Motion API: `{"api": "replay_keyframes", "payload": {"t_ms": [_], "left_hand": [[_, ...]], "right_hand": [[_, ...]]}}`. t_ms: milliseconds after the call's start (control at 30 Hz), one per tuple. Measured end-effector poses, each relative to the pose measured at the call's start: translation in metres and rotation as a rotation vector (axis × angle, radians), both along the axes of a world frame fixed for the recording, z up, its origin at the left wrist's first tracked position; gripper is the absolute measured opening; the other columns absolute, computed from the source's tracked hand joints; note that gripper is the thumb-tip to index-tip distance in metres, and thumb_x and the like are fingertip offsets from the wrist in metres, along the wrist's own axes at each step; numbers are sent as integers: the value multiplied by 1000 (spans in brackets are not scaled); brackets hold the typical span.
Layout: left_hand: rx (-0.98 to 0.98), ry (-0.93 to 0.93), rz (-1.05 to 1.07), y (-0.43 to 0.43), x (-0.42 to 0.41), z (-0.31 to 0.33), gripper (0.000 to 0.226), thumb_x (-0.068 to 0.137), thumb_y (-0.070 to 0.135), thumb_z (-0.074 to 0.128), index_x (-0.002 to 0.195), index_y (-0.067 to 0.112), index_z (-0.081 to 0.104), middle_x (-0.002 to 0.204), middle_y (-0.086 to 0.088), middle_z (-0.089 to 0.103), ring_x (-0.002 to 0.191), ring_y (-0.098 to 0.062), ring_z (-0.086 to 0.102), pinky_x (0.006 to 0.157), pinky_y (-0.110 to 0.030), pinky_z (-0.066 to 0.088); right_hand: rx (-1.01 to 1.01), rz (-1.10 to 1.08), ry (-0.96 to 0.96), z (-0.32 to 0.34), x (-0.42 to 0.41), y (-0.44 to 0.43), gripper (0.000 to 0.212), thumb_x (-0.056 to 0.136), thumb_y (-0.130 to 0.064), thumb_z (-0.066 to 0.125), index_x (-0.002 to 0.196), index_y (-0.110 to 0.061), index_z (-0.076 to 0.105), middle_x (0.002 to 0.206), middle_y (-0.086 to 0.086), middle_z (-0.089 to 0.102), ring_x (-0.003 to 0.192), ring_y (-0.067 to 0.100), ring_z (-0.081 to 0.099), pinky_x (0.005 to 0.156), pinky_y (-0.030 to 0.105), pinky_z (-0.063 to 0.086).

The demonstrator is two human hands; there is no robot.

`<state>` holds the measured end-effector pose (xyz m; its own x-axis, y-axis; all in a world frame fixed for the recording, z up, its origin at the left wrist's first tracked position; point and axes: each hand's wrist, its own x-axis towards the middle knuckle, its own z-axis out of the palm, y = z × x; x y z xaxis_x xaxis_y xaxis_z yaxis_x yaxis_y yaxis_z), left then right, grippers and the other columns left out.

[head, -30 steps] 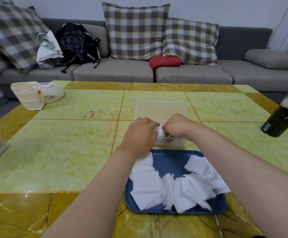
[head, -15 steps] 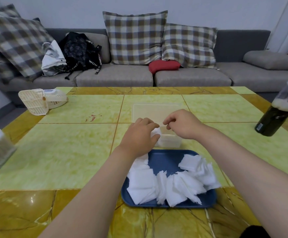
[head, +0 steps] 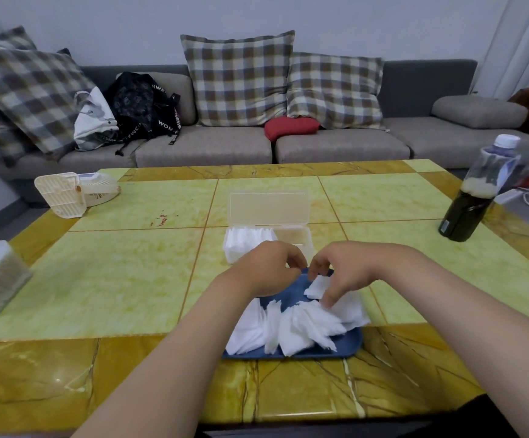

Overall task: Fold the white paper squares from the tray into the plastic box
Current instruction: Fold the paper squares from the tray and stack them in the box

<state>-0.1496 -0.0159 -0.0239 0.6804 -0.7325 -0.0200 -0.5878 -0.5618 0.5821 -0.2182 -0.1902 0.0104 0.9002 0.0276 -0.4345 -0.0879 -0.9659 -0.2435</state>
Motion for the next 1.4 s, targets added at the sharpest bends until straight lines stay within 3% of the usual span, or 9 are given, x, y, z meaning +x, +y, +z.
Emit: {"api": "replay_keyframes", "payload": {"t_ms": [100, 233, 467, 700, 900, 1000, 1167, 1267, 1400], "left_hand": [[25, 43, -27, -2, -3, -4, 28, 92, 15, 54, 115, 24, 69, 111, 11, 67, 95, -6, 60, 83, -19, 47], [17, 102, -21, -2, -3, -8, 31, 89, 21, 61, 119, 25, 67, 116, 9, 67, 104, -6, 62, 95, -27, 51], [-169, 206, 78, -1, -1, -6, 32, 87, 31, 72, 117, 24, 67, 99, 7, 74, 94, -9, 69, 87, -26, 54], [-294, 270, 208, 9, 5, 1, 19, 91, 7, 59, 102, 19, 68, 81, -3, 70, 70, -7, 68, 78, -25, 54], [-323, 355, 229, 14, 10, -1, 12, 90, 17, 68, 100, 12, 70, 94, -8, 73, 76, -12, 66, 82, -33, 57], [-368, 406, 280, 20, 14, -2, 5, 91, 10, 67, 93, 13, 70, 86, -11, 68, 73, -15, 65, 80, -29, 58], [-360, 478, 321, 21, 16, -2, 14, 94, 7, 59, 94, 10, 72, 86, -4, 68, 73, -12, 63, 73, -20, 57], [-376, 542, 338, 18, 13, 0, 15, 93, 3, 55, 88, 9, 69, 83, -3, 66, 71, -12, 64, 67, -17, 57], [-373, 530, 390, 16, 10, -1, 17, 90, 1, 53, 78, 9, 62, 76, -3, 60, 65, -14, 61, 67, -21, 57]], "right_hand": [[-35, 20, -25, -10, -4, 0, 51, 78, -38, 79, 127, -28, 66, 119, -8, 64, 108, 15, 62, 91, 32, 54], [38, -46, -172, -15, -2, -5, 25, 91, -28, 62, 110, -23, 77, 86, -10, 66, 83, 13, 60, 65, 25, 46], [306, -129, -311, -11, 2, -8, 15, 99, -27, 59, 93, -26, 73, 66, -14, 55, 61, 6, 50, 57, 23, 37], [467, -240, -437, -20, 16, -3, 22, 89, -20, 73, 96, 1, 70, 92, 20, 70, 73, 18, 58, 65, 30, 46], [560, -259, -389, -16, 19, 6, 14, 92, -14, 71, 101, -4, 73, 92, 16, 75, 68, 18, 70, 53, 19, 51], [440, -271, -379, -12, 22, 7, 14, 89, -24, 73, 98, -14, 75, 84, 1, 73, 68, 14, 65, 57, 22, 49], [-302, -214, -103, -2, 12, 7, 45, 75, -61, 69, 67, -17, 62, 65, -4, 63, 63, 18, 57, 56, 27, 41], [-305, -173, -9, -6, 9, 11, 42, 75, -54, 74, 65, -17, 55, 63, -4, 52, 60, 18, 49, 55, 27, 36], [109, -175, -93, -7, 6, 7, 26, 84, -27, 76, 66, -21, 58, 63, -7, 50, 59, 12, 47, 54, 23, 37]]}}
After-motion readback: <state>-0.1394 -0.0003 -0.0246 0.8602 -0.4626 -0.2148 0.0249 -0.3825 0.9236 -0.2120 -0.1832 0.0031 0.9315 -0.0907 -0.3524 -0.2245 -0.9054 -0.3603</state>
